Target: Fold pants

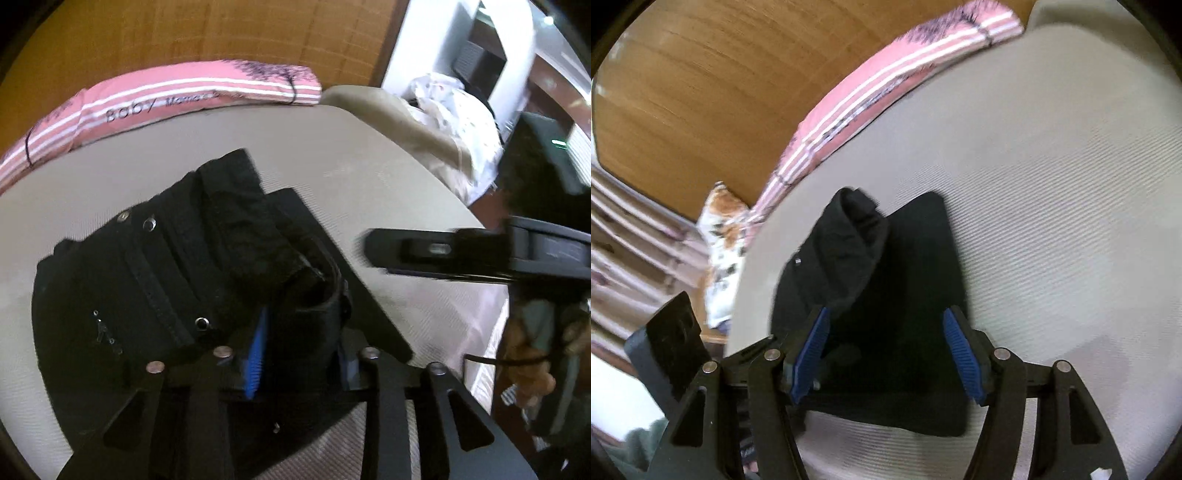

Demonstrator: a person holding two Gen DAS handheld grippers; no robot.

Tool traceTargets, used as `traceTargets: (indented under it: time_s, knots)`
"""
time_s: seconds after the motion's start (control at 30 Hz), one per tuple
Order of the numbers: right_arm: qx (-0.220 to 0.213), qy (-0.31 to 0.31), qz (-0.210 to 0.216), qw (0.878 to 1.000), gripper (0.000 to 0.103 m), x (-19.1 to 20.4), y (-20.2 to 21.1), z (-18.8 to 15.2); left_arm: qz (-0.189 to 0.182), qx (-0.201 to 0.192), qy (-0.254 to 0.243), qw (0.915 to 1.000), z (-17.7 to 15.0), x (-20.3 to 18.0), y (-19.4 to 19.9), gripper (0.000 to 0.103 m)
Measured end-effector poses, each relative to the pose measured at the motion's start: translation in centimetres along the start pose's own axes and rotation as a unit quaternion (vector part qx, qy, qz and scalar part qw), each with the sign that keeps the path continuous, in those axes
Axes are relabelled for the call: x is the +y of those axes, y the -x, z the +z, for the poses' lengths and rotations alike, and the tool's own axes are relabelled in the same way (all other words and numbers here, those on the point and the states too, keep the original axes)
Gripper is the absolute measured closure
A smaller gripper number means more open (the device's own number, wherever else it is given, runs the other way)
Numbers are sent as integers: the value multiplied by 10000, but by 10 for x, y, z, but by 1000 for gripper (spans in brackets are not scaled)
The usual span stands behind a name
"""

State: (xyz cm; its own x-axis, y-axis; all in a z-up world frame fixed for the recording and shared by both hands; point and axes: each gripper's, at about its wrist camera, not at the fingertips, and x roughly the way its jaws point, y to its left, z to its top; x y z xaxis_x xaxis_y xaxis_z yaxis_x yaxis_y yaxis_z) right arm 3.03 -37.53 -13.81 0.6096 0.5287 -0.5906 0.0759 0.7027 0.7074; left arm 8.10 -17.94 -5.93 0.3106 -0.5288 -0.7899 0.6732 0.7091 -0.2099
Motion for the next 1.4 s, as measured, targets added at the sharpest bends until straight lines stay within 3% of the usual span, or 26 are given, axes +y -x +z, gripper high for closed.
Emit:
traceTargets:
  time_s: [0.1, 0.17, 0.27, 0.47, 0.63, 0.67, 0.7, 0.73, 0.83, 0.93, 1.07, 1.23, 1.4]
  knots:
    - [252, -83, 458, 9986, 41, -3, -18, 9, -209, -5, -158, 9997, -1, -8, 15, 62]
    - [355, -100, 484, 9981, 41, -2, -28, 12, -300, -53, -172, 9994, -8, -7, 29, 61]
    - [522, -76, 539, 9972, 41, -5, -46, 19, -148, -240, -27, 9996, -19, 6, 50, 57]
    - [591, -17, 836, 9947, 41, -7, -73, 33, 591, -398, 1023, 9922, -29, 71, 69, 53]
    - [566, -193, 1180, 9912, 42, -12, -85, 48, 852, -189, 1778, 9802, -47, 114, 60, 53]
    - [606, -141, 1164, 9913, 44, -10, -85, 48, 886, -142, 1823, 9791, -49, 117, 56, 53]
    - [616, -101, 1111, 9919, 56, -10, -84, 47, 914, -117, 1824, 9789, -52, 117, 53, 53]
    - [648, -83, 1087, 9919, 76, -10, -83, 45, 958, -98, 1814, 9787, -54, 118, 51, 53]
    - [591, -196, 982, 9932, 89, -4, -79, 41, 1050, -67, 1729, 9793, -56, 117, 48, 53]
    - [355, -60, 886, 9954, 92, 15, -59, 41, 1020, -122, 1776, 9787, -53, 118, 54, 53]
    - [-108, 109, 843, 9963, 93, 34, -25, 42, 867, -476, 1662, 9811, -45, 109, 68, 53]
    - [-75, -214, -11, 9997, 92, -5, -35, 27, 682, -258, 1169, 9905, -46, 86, 49, 52]
    - [0, -390, -102, 9992, 69, -13, -35, 23, 718, 146, 948, 9928, -59, 86, 20, 52]
